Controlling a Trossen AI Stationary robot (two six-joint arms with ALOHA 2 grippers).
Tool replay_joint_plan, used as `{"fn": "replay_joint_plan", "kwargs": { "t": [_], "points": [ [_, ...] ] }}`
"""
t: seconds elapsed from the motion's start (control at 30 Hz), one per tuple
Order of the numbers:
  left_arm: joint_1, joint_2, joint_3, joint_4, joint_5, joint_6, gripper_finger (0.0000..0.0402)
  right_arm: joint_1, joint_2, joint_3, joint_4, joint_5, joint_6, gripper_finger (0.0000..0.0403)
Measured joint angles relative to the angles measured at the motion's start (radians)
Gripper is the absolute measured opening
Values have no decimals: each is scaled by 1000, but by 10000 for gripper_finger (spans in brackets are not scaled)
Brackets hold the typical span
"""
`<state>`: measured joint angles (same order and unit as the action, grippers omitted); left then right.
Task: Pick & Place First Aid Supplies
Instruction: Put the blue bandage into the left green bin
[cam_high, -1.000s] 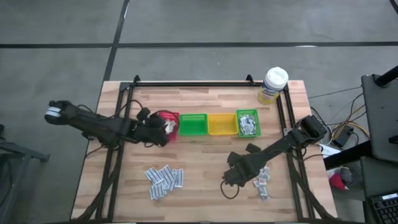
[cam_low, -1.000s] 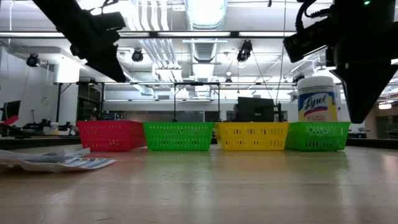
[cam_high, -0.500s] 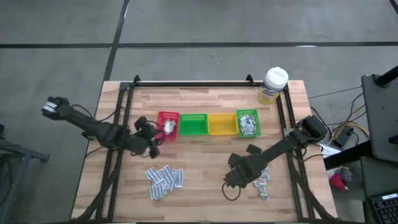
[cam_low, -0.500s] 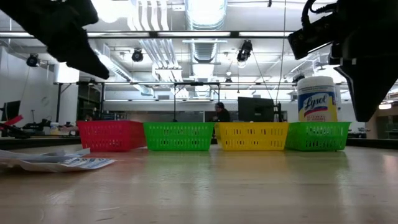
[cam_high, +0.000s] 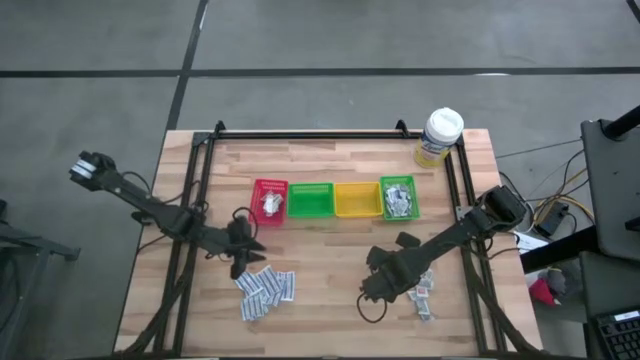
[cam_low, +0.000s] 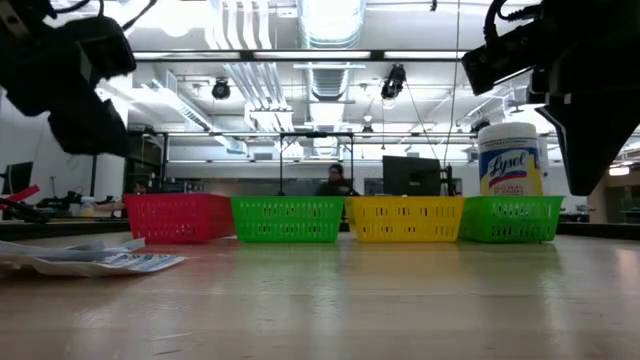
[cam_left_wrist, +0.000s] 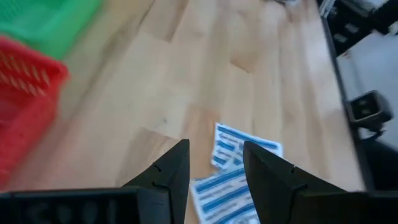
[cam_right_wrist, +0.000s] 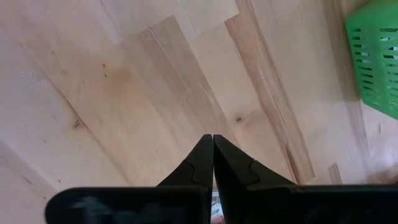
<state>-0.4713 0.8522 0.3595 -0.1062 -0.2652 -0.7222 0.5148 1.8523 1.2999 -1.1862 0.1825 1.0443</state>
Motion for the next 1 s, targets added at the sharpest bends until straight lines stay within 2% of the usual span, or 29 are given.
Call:
{"fn": "replay_joint_plan", "kwargs": {
  "t": [0.17, 0.33, 0.43, 0.63, 0.77, 1.0],
  "points": [
    [0, 16, -42, 58, 11, -117, 142, 0, 0, 0, 4, 1, 0, 8],
    [0, 37, -42, 104, 12, -168, 142, 0, 0, 0, 10, 3, 0, 8],
    [0, 62, -19, 104, 23, -204, 142, 0, 0, 0, 15, 22, -5, 8],
    [-2, 149, 69, 97, 40, -170, 142, 0, 0, 0, 26, 100, -15, 8],
    [-2, 208, 144, -15, 42, -176, 142, 8, 0, 0, 34, 172, -58, 8],
    [-2, 293, 289, -324, 41, -258, 142, 27, -60, 0, 131, 180, -221, 8]
  ]
}}
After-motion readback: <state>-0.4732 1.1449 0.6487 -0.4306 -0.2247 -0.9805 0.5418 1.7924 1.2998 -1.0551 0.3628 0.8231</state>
